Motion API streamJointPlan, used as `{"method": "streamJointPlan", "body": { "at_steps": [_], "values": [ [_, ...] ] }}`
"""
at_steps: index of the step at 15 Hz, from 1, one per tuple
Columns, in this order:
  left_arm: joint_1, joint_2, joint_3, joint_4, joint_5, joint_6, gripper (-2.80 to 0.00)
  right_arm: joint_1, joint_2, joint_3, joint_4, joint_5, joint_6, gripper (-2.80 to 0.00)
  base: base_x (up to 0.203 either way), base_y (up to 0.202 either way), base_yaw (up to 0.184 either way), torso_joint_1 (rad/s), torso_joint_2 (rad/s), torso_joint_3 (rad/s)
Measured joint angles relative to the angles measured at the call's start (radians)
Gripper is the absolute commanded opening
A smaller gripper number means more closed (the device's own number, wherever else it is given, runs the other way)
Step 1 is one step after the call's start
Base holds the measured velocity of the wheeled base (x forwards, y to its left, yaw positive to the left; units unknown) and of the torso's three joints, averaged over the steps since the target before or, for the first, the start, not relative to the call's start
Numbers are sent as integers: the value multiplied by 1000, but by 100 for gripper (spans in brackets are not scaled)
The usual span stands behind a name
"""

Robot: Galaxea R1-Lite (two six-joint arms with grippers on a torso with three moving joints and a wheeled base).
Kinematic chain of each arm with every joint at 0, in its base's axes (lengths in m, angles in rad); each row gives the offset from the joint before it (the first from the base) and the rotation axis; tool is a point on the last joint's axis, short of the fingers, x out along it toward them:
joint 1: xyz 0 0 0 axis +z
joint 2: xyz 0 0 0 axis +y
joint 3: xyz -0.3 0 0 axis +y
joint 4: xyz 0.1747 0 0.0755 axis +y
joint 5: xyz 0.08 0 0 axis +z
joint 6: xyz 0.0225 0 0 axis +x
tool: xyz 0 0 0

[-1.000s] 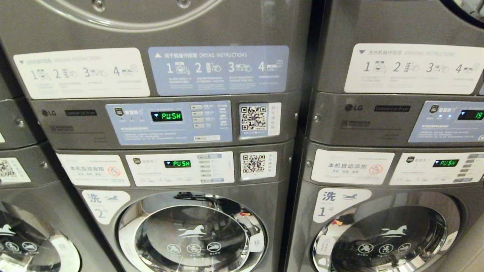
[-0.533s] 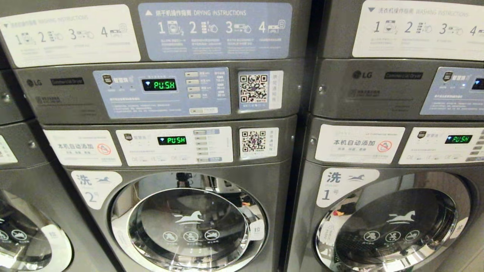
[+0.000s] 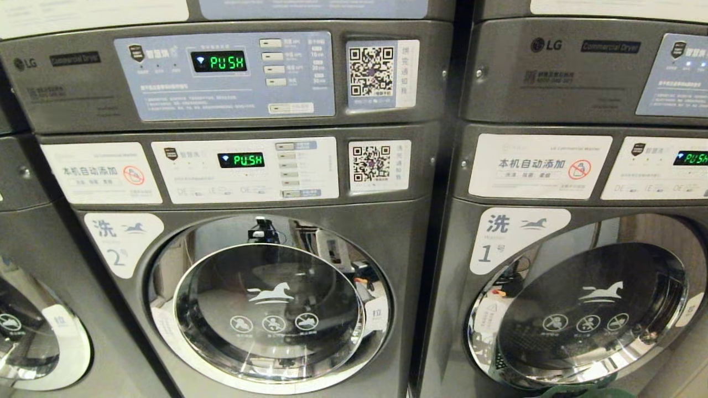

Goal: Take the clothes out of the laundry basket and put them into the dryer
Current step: Take the clothes out of the basket

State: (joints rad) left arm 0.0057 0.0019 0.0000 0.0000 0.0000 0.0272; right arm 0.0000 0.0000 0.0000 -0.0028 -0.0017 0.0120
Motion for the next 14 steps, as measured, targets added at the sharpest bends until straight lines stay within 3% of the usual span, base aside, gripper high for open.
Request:
{"method": "streamJointPlan", "body": {
  "at_steps": [6, 14],
  "values": [
    [0, 0, 0, 1, 0, 0, -280, 0, 0, 0, 0, 0, 0, -280, 0, 0, 0, -85, 435, 339],
    [0, 0, 0, 0, 0, 0, -280, 0, 0, 0, 0, 0, 0, -280, 0, 0, 0, -9, 39, 26]
  ]
}}
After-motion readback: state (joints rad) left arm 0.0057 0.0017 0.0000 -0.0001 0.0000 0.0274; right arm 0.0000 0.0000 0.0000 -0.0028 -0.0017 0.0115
